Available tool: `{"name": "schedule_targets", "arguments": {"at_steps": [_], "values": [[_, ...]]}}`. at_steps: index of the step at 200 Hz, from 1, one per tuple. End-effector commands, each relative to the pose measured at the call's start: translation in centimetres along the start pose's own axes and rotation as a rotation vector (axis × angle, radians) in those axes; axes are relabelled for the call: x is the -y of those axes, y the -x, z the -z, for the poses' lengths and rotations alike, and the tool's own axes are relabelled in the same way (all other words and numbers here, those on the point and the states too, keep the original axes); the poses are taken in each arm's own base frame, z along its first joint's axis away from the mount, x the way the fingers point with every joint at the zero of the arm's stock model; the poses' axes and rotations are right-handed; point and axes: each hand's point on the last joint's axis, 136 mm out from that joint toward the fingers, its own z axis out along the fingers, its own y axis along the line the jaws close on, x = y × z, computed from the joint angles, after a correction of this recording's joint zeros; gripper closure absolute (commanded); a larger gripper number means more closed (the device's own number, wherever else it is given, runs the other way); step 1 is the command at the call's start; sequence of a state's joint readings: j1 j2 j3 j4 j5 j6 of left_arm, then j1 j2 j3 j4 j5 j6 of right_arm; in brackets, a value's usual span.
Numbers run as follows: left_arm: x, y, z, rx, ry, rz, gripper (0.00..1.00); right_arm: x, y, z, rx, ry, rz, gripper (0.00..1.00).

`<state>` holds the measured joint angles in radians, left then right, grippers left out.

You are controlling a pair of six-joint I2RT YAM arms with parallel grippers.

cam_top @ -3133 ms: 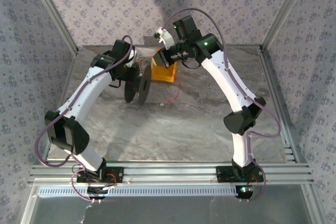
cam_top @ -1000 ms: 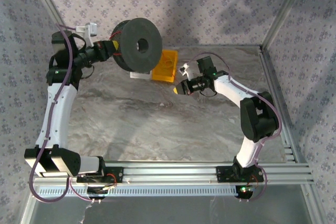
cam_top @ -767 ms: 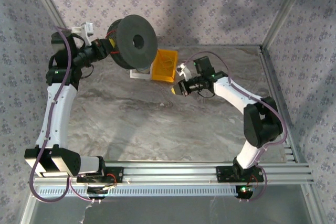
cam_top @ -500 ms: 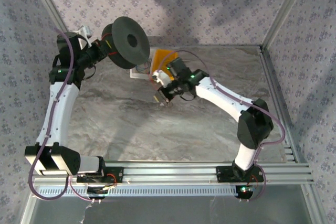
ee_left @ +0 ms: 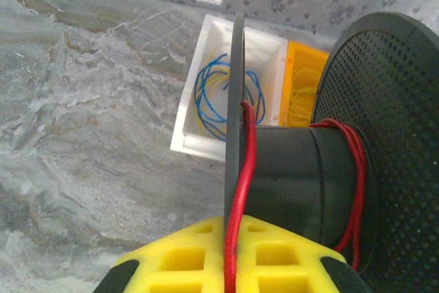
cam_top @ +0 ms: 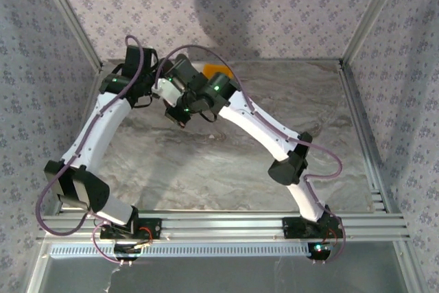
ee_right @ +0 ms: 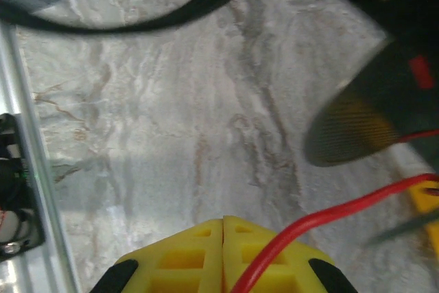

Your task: Wrap the cables

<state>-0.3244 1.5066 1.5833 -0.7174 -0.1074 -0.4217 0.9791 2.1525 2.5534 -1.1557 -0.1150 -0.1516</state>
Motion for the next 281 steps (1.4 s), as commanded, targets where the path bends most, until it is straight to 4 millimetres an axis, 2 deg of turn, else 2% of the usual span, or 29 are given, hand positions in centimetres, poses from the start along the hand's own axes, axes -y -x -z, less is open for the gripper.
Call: {"name": "schedule_targets", "arguments": {"at_steps": [1,52,103,161,189,218,245,281], "values": [[0.2,0.8,0.2,0.030,0.048,-0.102,1.00,0.9,0.6,2.9,0.018,-0.065,0.077,1.00],[1.5,-4.1,-0.8,-0.151,0.049,-0.346,1.00,6.0,0.3,5.1,0.049,-0.166,0.054,1.00],[1.7,-8.7,-0.6,-0.272,0.015,-0.570,1.00,8.8,-1.0,6.0,0.058,-0.153,0.021,1.00],[2.5,-11.9,1.5,-0.284,-0.142,-0.786,1.00,12.4,-5.1,5.9,0.076,-0.052,-0.056,1.00],[3.0,-12.2,3.4,-0.211,-0.224,-0.894,1.00,13.8,-7.8,6.2,0.074,0.043,-0.077,1.00],[3.3,-11.3,5.3,-0.064,-0.262,-0.988,1.00,15.1,-10.6,6.3,0.071,0.142,-0.158,1.00],[3.8,-10.5,6.9,0.033,-0.289,-1.029,1.00,15.9,-12.0,6.4,0.103,0.206,-0.231,1.00],[4.1,-9.7,7.5,0.074,-0.294,-1.018,1.00,16.5,-12.8,7.0,0.156,0.242,-0.288,0.83]]}}
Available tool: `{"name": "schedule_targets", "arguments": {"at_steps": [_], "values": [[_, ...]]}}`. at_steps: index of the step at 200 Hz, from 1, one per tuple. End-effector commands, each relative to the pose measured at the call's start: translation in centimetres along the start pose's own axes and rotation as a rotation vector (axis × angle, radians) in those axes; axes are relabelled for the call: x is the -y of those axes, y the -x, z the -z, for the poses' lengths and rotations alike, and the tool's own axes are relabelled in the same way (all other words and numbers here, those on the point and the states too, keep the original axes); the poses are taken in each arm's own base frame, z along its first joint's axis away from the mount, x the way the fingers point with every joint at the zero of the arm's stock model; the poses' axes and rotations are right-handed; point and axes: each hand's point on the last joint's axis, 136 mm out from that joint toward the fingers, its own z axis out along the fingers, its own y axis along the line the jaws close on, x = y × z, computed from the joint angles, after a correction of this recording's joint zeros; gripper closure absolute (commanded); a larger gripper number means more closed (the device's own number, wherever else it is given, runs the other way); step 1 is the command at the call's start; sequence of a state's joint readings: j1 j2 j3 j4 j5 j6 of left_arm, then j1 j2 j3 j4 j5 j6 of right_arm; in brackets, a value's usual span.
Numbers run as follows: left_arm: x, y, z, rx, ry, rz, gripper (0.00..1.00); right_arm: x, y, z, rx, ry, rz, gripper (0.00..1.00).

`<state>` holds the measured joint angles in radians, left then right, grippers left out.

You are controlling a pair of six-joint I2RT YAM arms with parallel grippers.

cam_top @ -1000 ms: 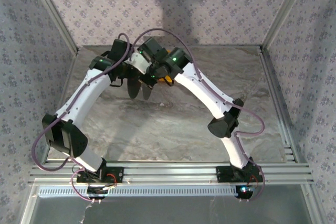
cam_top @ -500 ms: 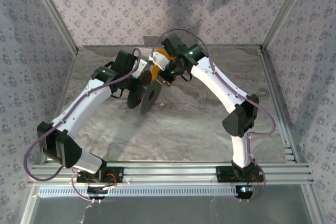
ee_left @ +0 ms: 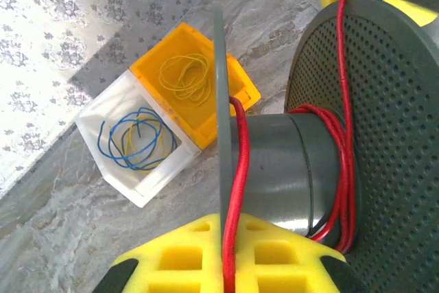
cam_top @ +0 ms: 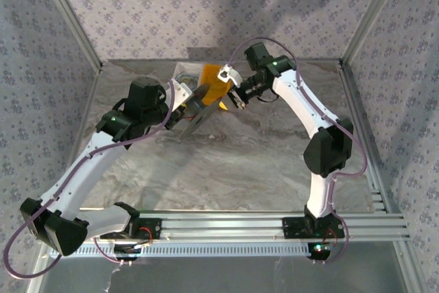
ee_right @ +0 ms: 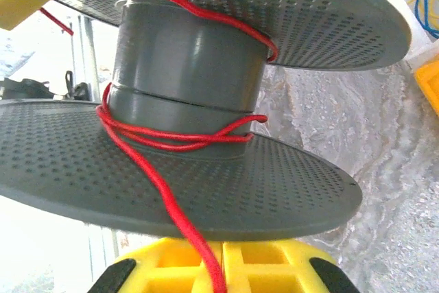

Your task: Wrap the cables

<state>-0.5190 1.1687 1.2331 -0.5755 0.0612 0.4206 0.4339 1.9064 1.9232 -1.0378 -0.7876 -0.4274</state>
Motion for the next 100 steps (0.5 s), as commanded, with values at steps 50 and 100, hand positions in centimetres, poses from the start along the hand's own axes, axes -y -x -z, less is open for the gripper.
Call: {"name": "schedule_targets", "arguments": {"at_steps": [50,100], "values": [[-0.4,-1.0,1.7,-0.027,0.018,-0.049,1.00,3.2,-0.1,5.2,0.145,-0.070,-0.050,0.84],[-1.5,-0.3,1.6,-0.033,0.063,-0.001,1.00,2.5,-0.8,5.3,0.161,-0.064,-0.076,0.56]]}}
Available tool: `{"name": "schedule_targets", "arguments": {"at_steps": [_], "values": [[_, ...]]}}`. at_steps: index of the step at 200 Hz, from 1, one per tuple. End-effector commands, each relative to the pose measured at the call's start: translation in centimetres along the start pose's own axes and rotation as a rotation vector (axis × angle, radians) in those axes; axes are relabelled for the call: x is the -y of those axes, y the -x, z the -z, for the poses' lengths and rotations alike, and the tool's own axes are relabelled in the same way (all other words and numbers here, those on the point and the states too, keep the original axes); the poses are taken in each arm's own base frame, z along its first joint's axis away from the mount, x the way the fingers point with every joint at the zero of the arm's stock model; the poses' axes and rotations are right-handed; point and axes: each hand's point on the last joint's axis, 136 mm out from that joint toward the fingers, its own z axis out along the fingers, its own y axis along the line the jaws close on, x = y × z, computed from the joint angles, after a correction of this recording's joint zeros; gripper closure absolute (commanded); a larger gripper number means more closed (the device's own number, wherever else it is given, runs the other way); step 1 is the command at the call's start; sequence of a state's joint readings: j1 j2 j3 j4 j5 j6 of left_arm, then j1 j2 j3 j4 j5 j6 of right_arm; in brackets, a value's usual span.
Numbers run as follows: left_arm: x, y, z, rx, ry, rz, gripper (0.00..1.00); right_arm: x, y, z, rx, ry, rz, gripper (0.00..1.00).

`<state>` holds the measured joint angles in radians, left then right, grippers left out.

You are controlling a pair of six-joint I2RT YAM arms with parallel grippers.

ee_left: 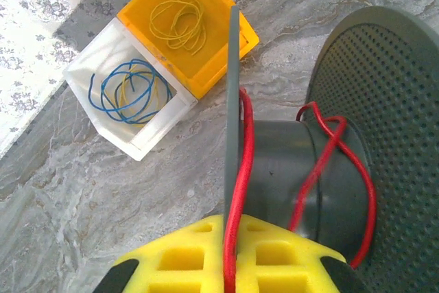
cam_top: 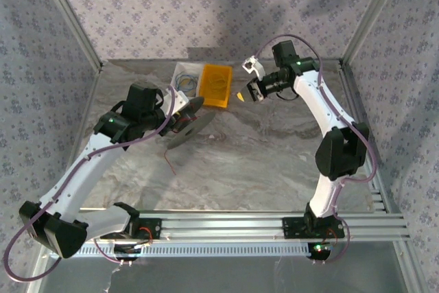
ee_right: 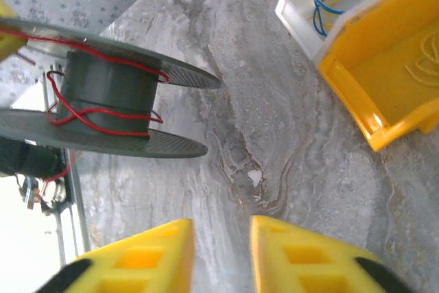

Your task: Wrap the cables

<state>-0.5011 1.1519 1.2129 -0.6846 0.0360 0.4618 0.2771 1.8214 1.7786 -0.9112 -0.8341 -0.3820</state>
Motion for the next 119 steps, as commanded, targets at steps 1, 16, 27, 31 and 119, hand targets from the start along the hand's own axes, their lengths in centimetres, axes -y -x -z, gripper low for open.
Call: {"name": "schedule_targets", "arguments": {"at_steps": [1,16,27,31,119], "values": [[-2.0,2.8,1.6,0.082,0.077,0.033,1.00,-1.7,0.4,0.9,0.037,0.021,0.011,0.55],[-2.9,3.6,1.6,0.083,0.102,0.095,1.00,-2.2,-0.3,0.5,0.032,0.012,-0.006,0.37],[-3.5,4.4,1.6,0.096,0.112,0.154,1.00,-2.7,-1.0,0.0,0.022,0.007,-0.019,0.26],[-3.8,4.7,1.5,0.099,0.116,0.175,1.00,-2.8,-1.3,-0.3,0.018,0.004,-0.029,0.22],[-6.4,11.6,0.6,0.219,0.073,0.511,1.00,-7.6,-4.5,-6.6,0.173,-0.031,-0.160,0.00]]}}
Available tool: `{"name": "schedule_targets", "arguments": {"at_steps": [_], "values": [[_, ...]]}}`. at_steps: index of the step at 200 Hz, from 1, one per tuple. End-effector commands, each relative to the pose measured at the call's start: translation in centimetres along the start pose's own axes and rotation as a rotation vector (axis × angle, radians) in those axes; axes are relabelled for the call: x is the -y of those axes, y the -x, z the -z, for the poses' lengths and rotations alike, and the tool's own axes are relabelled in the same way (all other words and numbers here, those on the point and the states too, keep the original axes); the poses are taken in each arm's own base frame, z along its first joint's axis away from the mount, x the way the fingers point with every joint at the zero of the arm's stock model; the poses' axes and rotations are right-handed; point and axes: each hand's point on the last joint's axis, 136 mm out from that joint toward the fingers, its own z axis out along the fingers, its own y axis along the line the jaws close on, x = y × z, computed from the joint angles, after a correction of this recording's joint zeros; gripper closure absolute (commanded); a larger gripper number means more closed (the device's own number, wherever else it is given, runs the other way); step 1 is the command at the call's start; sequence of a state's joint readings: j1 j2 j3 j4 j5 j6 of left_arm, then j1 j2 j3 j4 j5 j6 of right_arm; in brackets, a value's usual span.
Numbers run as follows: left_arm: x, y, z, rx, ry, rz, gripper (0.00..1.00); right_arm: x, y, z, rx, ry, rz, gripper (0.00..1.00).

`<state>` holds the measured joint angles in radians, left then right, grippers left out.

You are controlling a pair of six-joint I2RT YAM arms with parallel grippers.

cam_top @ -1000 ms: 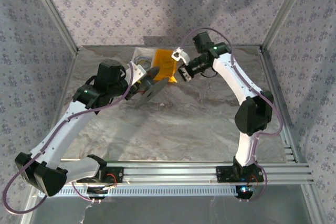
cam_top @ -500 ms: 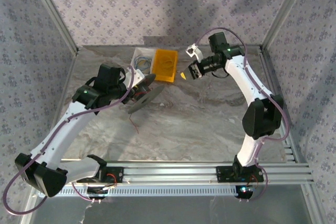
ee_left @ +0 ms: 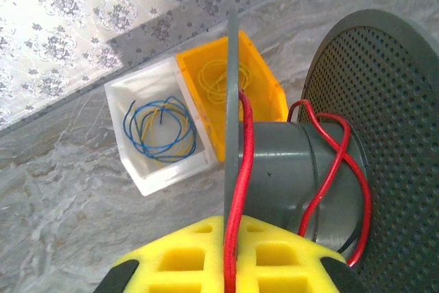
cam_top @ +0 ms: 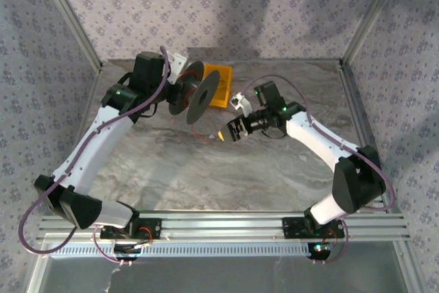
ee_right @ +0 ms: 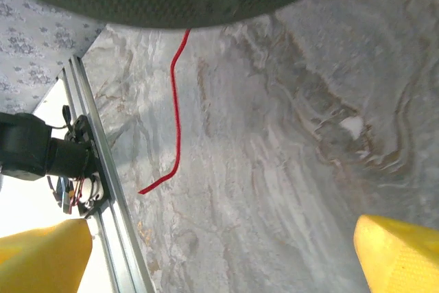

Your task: Wrap the cables

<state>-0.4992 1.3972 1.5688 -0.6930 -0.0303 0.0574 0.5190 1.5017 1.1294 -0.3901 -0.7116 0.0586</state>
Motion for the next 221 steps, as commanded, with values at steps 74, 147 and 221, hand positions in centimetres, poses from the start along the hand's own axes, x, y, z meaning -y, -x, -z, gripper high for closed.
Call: {"name": "schedule_targets", "arguments": {"at_steps": [74,147,221], "values": [[0.1,4.3,0.9,0.124,-0.026,0.149,1.00,-1.7,1.9,-4.7,0.047,0.014,-0.035,0.24],[-0.2,5.2,1.0,0.136,-0.014,0.136,1.00,-1.5,-0.2,-5.7,-0.037,-0.012,-0.065,0.54],[-0.6,5.2,1.0,0.134,0.010,0.125,1.00,-1.5,-1.1,-5.6,-0.066,-0.009,-0.073,1.00]]}}
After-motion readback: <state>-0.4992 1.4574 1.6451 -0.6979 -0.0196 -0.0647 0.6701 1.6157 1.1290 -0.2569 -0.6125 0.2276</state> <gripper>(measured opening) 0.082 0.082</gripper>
